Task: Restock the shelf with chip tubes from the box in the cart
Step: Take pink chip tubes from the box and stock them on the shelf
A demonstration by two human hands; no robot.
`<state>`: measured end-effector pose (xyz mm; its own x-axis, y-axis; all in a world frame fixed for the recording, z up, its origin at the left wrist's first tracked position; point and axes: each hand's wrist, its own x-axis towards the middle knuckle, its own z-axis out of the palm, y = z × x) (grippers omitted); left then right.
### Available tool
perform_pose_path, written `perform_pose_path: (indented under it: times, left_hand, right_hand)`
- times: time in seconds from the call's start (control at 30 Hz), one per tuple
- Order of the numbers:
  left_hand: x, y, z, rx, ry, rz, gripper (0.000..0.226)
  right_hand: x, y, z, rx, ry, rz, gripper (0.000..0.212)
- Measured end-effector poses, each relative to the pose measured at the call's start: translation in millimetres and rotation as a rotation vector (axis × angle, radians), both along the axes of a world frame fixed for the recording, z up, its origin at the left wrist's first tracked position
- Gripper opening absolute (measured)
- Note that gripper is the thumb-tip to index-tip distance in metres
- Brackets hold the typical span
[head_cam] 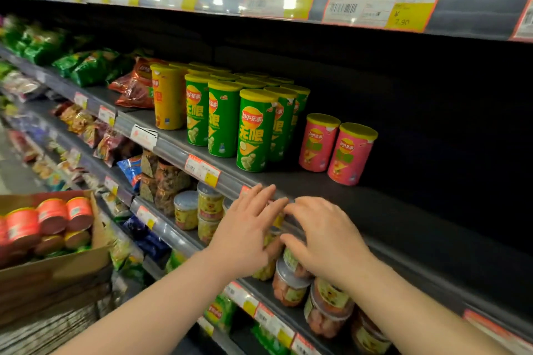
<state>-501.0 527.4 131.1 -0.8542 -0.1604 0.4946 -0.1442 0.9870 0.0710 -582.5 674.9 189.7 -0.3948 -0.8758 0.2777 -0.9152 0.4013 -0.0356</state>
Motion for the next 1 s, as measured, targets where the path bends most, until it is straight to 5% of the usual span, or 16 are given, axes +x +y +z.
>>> perform_pose_path:
  times: [0.17,0.5,1.0]
  left_hand:
    - [36.2,2.3,-24.8,0.128,-0.124,0.068,0.056]
    - [117.2,-6.2,-92.4,0.173,-0.554,0.371,0.064]
    - [296.4,-85.9,-114.0,0.35,-0.68,0.625,0.056]
  right_hand:
    - [22.1,-14.6,-42.4,0.008,0.162,0.125,0.044]
    - [62.2,-45.8,-125.3,0.273,-0.09,0.209,0.044]
    - [198.4,-165.4,-151.9,0.607,-0.211,0.314,0.055]
